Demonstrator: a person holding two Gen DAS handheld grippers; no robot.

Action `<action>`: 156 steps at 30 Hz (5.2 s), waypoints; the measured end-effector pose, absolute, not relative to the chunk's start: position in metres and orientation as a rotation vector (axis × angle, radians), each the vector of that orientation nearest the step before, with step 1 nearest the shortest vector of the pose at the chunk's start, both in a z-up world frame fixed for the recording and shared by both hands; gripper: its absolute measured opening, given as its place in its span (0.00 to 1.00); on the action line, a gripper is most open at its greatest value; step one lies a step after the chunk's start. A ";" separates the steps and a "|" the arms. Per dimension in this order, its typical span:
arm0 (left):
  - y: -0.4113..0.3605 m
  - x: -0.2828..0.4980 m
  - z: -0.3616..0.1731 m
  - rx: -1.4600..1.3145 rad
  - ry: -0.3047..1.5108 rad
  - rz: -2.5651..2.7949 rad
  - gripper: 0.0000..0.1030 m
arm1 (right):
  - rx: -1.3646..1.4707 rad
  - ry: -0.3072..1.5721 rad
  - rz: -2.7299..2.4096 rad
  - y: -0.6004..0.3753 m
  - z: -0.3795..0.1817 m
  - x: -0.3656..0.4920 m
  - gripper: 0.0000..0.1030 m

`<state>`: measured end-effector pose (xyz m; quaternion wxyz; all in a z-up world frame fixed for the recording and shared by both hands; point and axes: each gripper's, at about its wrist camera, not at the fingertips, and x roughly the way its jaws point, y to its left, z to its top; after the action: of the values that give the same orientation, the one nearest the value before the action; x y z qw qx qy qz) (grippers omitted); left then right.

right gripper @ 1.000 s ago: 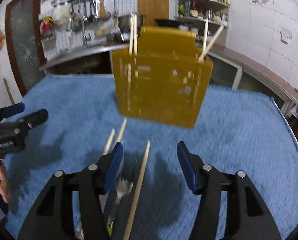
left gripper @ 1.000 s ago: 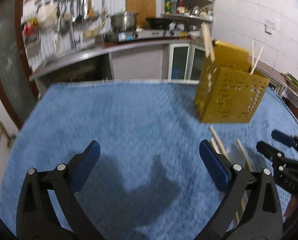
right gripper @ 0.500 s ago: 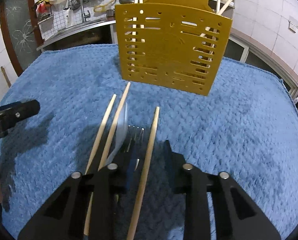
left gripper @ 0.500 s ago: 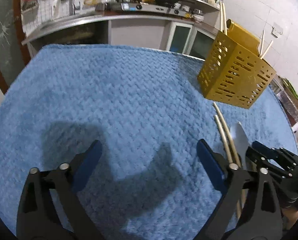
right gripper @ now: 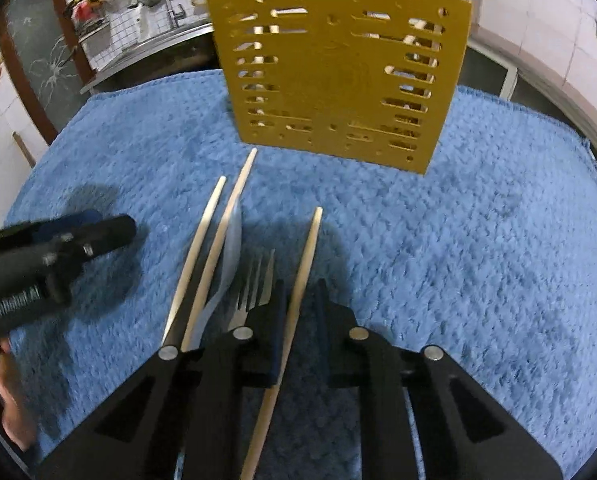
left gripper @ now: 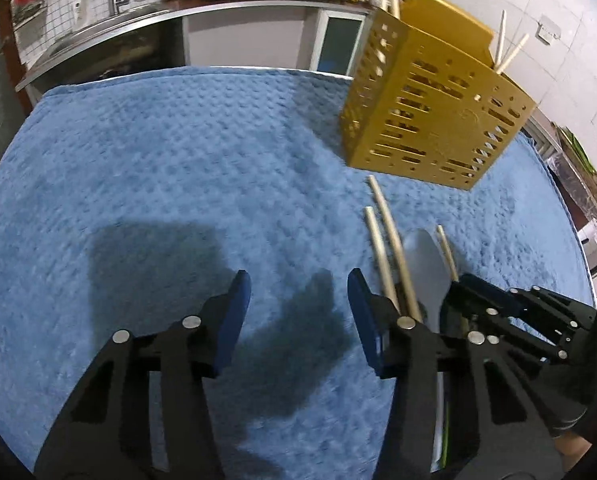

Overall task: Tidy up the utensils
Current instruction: 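Withdraw the open left gripper while the right gripper closes on a wooden chopstick, then close the left gripper on another wooden chopstick while the right gripper holds its chopstick, then lower both held chopsticks into the yellow holder and open both grippers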

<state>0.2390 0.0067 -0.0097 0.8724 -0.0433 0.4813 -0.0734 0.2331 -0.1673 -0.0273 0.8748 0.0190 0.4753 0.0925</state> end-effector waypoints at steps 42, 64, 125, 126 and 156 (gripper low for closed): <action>-0.062 0.273 -0.022 0.018 1.118 -0.221 0.14 | 0.153 0.980 0.089 -0.265 -0.035 0.226 0.06; -0.045 0.243 -0.023 -0.078 1.148 -0.288 0.29 | 0.154 0.987 0.082 -0.267 -0.036 0.219 0.06; -0.108 0.251 0.005 0.037 1.110 -0.426 0.04 | 0.246 0.961 -0.014 -0.327 -0.010 0.194 0.06; -0.101 0.247 0.012 0.028 1.087 -0.425 0.04 | 0.248 0.951 -0.008 -0.325 -0.006 0.194 0.06; -0.034 0.252 0.194 -0.160 0.437 -0.390 0.04 | 0.290 0.180 0.136 -0.286 0.171 0.216 0.06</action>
<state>0.2517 -0.0338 0.1943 0.9543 -0.0786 0.2154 -0.1918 0.2163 -0.2859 0.1713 0.9832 0.1440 0.0893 0.0675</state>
